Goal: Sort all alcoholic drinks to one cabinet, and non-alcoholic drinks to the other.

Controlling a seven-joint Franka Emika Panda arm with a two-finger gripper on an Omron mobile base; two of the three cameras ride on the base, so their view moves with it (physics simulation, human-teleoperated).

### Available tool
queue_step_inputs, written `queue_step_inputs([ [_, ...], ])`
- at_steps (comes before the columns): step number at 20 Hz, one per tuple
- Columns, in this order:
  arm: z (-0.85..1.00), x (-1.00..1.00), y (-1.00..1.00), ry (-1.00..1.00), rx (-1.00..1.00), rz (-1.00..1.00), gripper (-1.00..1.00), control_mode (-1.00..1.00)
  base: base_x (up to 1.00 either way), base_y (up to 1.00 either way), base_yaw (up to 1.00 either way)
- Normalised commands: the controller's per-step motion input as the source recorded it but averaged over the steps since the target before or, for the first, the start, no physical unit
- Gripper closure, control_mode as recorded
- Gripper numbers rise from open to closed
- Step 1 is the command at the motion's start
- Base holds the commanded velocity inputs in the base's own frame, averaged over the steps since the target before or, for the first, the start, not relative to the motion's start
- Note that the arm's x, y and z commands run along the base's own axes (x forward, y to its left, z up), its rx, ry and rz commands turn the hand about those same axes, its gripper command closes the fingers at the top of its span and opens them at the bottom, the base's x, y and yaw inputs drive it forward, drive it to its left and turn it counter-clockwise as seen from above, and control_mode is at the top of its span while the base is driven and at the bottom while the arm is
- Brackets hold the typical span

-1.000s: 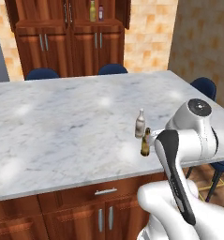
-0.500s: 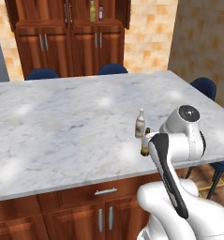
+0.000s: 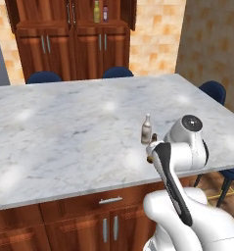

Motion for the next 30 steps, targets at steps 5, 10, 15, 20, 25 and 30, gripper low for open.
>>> queue_step_inputs([
  [5, -0.12, 0.31, -0.05, 0.00, 0.01, -0.03, -1.00, -1.00, 0.00, 0.00, 0.00],
  [10, 0.00, 0.32, -0.10, -0.01, 0.04, -0.02, -1.00, -1.00, 0.00, 0.00, 0.00],
  [15, -0.07, 0.26, -0.09, 0.00, 0.04, -0.01, -1.00, -1.00, 0.00, 0.00, 0.00],
  [20, -0.16, 0.25, 0.00, 0.00, 0.01, 0.00, -1.00, -1.00, 0.00, 0.00, 0.00],
  [25, -0.25, 0.29, 0.00, 0.00, 0.00, 0.00, -1.00, -1.00, 0.00, 0.00, 0.00],
  [30, -0.16, 0.30, 0.00, 0.00, 0.00, 0.00, -1.00, -1.00, 0.00, 0.00, 0.00],
])
